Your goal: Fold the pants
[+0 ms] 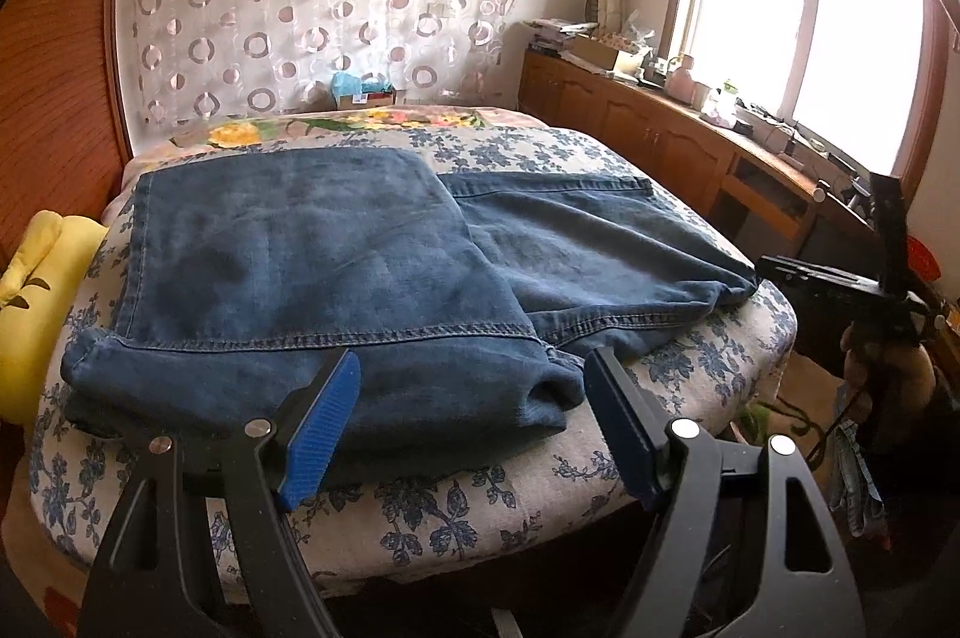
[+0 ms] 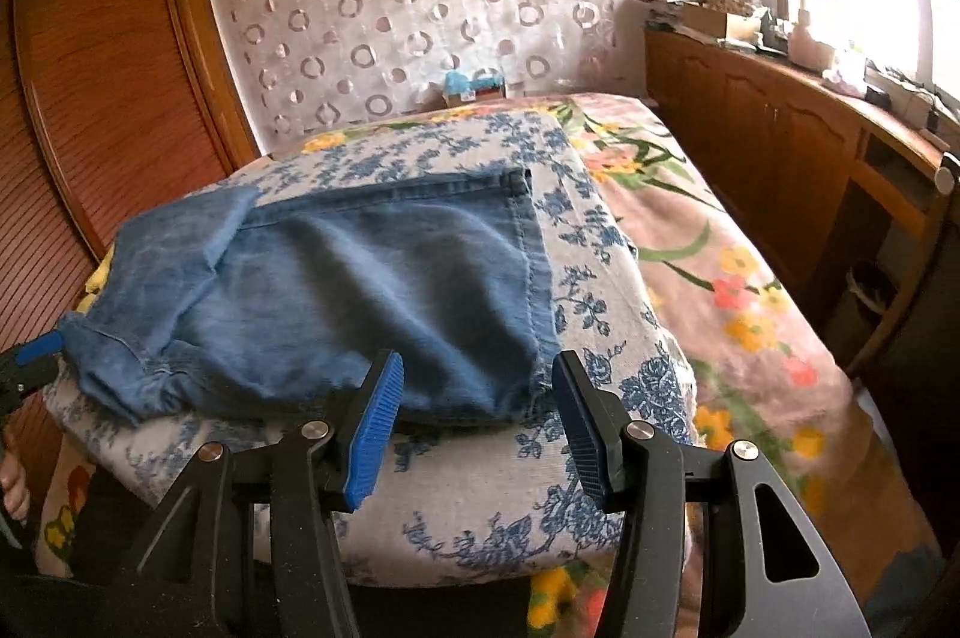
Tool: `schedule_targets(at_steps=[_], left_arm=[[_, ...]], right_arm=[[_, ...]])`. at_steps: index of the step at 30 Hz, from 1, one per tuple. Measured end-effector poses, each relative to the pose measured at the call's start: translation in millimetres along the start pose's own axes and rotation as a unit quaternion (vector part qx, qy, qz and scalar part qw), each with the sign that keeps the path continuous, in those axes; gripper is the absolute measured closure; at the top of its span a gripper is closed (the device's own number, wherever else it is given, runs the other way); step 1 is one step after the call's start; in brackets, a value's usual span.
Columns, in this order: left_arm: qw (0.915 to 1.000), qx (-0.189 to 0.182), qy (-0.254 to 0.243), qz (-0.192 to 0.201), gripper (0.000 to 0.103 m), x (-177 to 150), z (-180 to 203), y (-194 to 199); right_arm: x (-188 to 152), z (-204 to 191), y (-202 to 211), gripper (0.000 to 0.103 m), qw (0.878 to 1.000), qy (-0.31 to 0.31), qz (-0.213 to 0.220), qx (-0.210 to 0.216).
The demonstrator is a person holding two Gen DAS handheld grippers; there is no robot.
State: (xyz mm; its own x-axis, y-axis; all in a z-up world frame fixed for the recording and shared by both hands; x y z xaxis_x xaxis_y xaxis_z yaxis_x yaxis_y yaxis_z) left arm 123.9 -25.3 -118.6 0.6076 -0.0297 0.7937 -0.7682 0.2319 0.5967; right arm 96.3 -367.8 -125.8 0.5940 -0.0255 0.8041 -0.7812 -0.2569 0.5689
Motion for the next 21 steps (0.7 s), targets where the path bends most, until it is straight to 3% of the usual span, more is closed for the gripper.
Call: schedule_targets(at_steps=[21], left_arm=[[1.0,0.001,0.004,-0.009,0.025,-6,-3,-5]], right_arm=[[0,18,-26,0.052,0.999,0.0,-0.031,-0.032]])
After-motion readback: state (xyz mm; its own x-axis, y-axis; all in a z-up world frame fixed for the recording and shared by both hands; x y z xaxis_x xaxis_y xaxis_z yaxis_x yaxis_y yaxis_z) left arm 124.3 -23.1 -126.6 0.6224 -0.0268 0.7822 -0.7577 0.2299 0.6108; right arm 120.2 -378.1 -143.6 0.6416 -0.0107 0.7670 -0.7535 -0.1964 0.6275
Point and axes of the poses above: each gripper's, at about its wrist camera, not at the fingertips, and y roughly against the way its jaws point, z to its right, x to its top, the point moved 6 cm from there along -y, roughly the way its jaws point, and after that the axes turned 1 degree about x, right-handed, at the moved point
